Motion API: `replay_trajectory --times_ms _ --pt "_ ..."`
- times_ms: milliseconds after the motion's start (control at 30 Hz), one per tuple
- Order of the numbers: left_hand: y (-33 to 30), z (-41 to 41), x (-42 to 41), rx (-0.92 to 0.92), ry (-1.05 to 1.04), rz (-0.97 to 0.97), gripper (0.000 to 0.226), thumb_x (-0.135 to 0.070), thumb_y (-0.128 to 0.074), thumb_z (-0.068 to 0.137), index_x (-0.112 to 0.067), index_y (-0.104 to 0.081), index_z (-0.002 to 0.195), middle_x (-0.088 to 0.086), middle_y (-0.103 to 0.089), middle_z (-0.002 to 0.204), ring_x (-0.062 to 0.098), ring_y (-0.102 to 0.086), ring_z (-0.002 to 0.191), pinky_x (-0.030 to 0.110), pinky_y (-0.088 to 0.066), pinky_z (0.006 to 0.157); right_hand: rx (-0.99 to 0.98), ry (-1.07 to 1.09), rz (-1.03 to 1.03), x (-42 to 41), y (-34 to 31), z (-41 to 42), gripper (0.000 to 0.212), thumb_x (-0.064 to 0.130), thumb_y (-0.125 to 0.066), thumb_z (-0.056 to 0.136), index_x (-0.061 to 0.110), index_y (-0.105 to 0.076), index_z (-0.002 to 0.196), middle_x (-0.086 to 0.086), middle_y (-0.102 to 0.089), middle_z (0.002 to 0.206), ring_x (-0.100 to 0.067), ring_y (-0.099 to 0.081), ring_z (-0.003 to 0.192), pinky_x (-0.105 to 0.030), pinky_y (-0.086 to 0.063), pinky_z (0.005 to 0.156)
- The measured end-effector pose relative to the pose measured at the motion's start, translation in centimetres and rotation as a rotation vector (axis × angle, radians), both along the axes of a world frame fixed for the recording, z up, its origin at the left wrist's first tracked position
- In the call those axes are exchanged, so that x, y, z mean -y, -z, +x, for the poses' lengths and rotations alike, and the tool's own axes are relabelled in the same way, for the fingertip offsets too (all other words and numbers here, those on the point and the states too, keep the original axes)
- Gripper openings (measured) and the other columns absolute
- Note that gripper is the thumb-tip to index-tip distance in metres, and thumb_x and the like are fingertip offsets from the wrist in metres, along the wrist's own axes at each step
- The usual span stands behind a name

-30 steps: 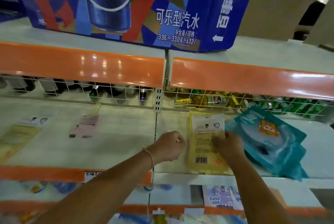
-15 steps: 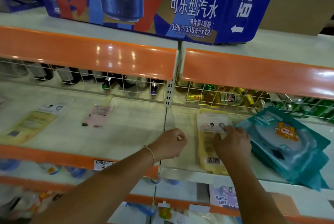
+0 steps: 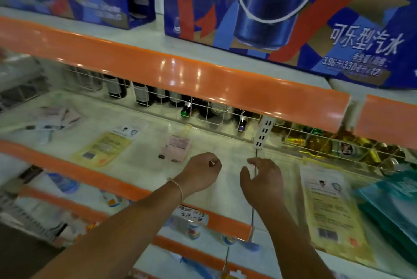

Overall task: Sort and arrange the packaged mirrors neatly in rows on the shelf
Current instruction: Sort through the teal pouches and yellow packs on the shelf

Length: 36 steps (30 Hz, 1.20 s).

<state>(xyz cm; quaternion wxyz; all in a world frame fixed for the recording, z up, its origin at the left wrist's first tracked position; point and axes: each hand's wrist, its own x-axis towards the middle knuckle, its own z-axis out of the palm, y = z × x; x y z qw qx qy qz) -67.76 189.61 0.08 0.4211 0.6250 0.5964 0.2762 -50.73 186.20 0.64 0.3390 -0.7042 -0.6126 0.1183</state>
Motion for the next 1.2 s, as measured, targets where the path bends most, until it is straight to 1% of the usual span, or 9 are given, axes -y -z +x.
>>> replay_trajectory --times_ms 133,333,533,633,833,900,1000,1100,1200 --pt "0.2 -6.6 -1.2 0.014 -0.060 -0.008 0.018 -0.027 -0.049 0.096 -0.027 -0.063 0.086 -0.001 -0.067 0.087 0.013 -0.065 0.072 0.023 -0.051 0.056 -0.047 -0.074 -0.007 -1.7 0.6 -5.9 0.033 0.022 -0.065 0.088 0.014 -0.064 0.121 -0.006 -0.062 0.118 -0.023 -0.054 0.116 -0.024 -0.039 0.092" --pt "0.7 -16.5 -3.5 -0.038 -0.194 0.008 0.019 -0.024 -0.048 0.095 -0.023 -0.064 0.085 -0.002 -0.064 0.085 0.011 -0.059 0.066 0.013 -0.037 0.043 -0.084 -0.140 -0.015 -4.2 0.6 -15.2 0.044 0.022 -0.063 0.089 0.016 -0.056 0.131 -0.004 -0.057 0.123 -0.022 -0.054 0.115 -0.041 -0.049 0.097" --pt "1.0 -25.0 -5.4 -0.090 -0.339 -0.005 0.029 -0.013 -0.043 0.088 -0.017 -0.048 0.060 0.006 -0.052 0.065 0.024 -0.054 0.058 0.028 -0.038 0.051 -0.190 -0.169 -0.099 -6.4 1.1 -23.2 0.035 0.021 -0.065 0.086 0.017 -0.062 0.121 0.004 -0.059 0.106 -0.012 -0.055 0.099 -0.023 -0.043 0.086" --pt "1.3 -28.4 -6.1 -0.030 -0.429 -0.043 0.011 -0.019 -0.047 0.079 -0.011 -0.054 0.074 0.024 -0.061 0.090 0.042 -0.059 0.069 0.040 -0.049 0.050 -0.329 -0.127 -0.239 -7.0 1.6 -26.4 0.038 0.025 -0.068 0.085 0.020 -0.061 0.122 0.008 -0.060 0.101 -0.011 -0.058 0.093 -0.023 -0.044 0.083" --pt "2.3 -32.3 -7.1 -0.115 -0.476 -0.094 0.031 -0.032 -0.054 0.082 -0.023 -0.058 0.111 0.005 -0.053 0.113 0.027 -0.065 0.084 0.036 -0.058 0.061 -0.481 -0.099 -0.355 -7.6 3.3 -30.8 0.034 0.022 -0.068 0.085 0.022 -0.062 0.119 0.011 -0.059 0.102 -0.010 -0.060 0.094 -0.018 -0.046 0.071" --pt "2.4 -32.8 -7.3 -0.074 -0.490 -0.117 0.032 -0.029 -0.053 0.083 -0.022 -0.057 0.114 0.004 -0.052 0.114 0.025 -0.066 0.082 0.034 -0.058 0.059 -0.552 -0.088 -0.393 -8.0 3.5 -31.9 0.033 0.017 -0.067 0.086 0.023 -0.060 0.118 0.006 -0.058 0.107 -0.010 -0.060 0.091 -0.018 -0.048 0.066" --pt "2.4 -33.1 -7.5 -0.090 -0.480 -0.146 0.039 -0.028 -0.050 0.079 -0.018 -0.057 0.117 0.006 -0.053 0.115 0.027 -0.060 0.097 0.039 -0.055 0.083 -0.673 -0.070 -0.471 -8.9 3.7 -33.2 0.038 0.013 -0.067 0.087 0.022 -0.055 0.122 -0.001 -0.057 0.117 -0.016 -0.062 0.088 -0.030 -0.054 0.067" --pt "2.5 -33.0 -7.5 -0.050 -0.473 -0.160 0.030 -0.022 -0.047 0.076 -0.012 -0.058 0.102 0.009 -0.057 0.106 0.028 -0.059 0.091 0.036 -0.054 0.075 -0.719 -0.003 -0.524 -9.9 4.4 -33.9 0.056 0.016 -0.071 0.085 0.017 -0.047 0.136 -0.006 -0.057 0.122 -0.022 -0.065 0.090 -0.041 -0.058 0.079" --pt "2.5 -32.8 -7.5 0.017 -0.473 -0.200 0.038 -0.027 -0.046 0.067 -0.017 -0.057 0.103 0.009 -0.054 0.110 0.029 -0.059 0.097 0.039 -0.054 0.075 -0.737 0.034 -0.542 -10.3 5.0 -34.1 0.070 0.016 -0.074 0.083 0.010 -0.040 0.143 -0.010 -0.063 0.110 -0.023 -0.068 0.084 -0.038 -0.059 0.075"
